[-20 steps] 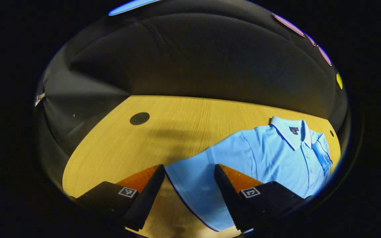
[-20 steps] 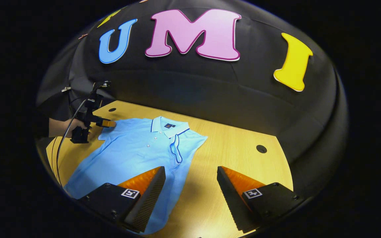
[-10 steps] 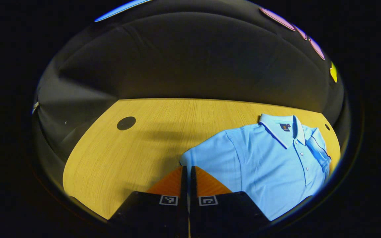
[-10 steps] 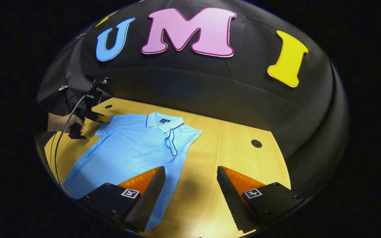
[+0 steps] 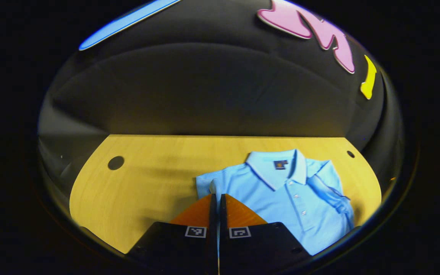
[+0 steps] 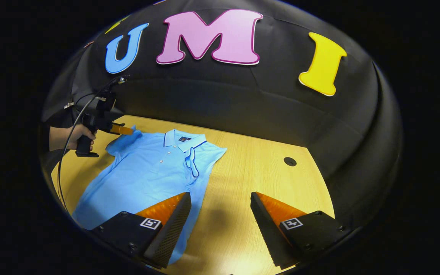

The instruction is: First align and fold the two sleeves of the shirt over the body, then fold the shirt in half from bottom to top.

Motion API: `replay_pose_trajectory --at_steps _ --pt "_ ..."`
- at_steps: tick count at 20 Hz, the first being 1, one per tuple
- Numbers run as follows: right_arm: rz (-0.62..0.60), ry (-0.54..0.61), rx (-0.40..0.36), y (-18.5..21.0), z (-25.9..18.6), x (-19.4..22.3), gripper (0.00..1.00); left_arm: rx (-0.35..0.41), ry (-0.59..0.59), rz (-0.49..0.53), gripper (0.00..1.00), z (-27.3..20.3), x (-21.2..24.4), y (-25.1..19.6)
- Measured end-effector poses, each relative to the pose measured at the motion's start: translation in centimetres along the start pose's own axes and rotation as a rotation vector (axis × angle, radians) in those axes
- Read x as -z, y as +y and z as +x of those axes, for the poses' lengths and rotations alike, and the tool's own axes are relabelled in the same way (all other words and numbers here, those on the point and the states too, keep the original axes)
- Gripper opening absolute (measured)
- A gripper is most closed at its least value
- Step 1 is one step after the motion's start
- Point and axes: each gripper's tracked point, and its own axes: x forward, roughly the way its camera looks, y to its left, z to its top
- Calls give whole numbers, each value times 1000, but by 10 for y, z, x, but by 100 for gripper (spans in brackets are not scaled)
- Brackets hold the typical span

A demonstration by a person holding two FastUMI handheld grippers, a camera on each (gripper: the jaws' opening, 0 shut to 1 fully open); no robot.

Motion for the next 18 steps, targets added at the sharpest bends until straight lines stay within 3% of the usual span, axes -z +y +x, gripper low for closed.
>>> replay_pose_trajectory --at_steps 9,10,11,12,13,15,16,17,18 --pt "49 4 17 0 -11 10 98 174 33 -38 9 -7 7 -106" --pt "51 7 20 -1 -12 12 98 200 43 -52 5 -7 11 -118" --pt "56 8 23 -2 -13 14 98 214 51 -62 10 -10 14 -126" --pt "63 9 26 -1 -15 16 98 227 60 -75 24 -11 17 -133" --pt "68 10 28 -1 -18 17 98 234 67 -90 31 -13 20 -136" --pt "75 11 32 1 -22 20 98 245 70 -112 63 -24 23 -138" --pt "78 13 32 4 -25 21 98 239 64 -109 87 -32 24 -133" --pt "81 16 33 7 -29 24 98 227 49 -95 82 -42 25 -125" --pt "86 19 32 11 -33 26 98 211 32 -80 87 -52 25 -119"
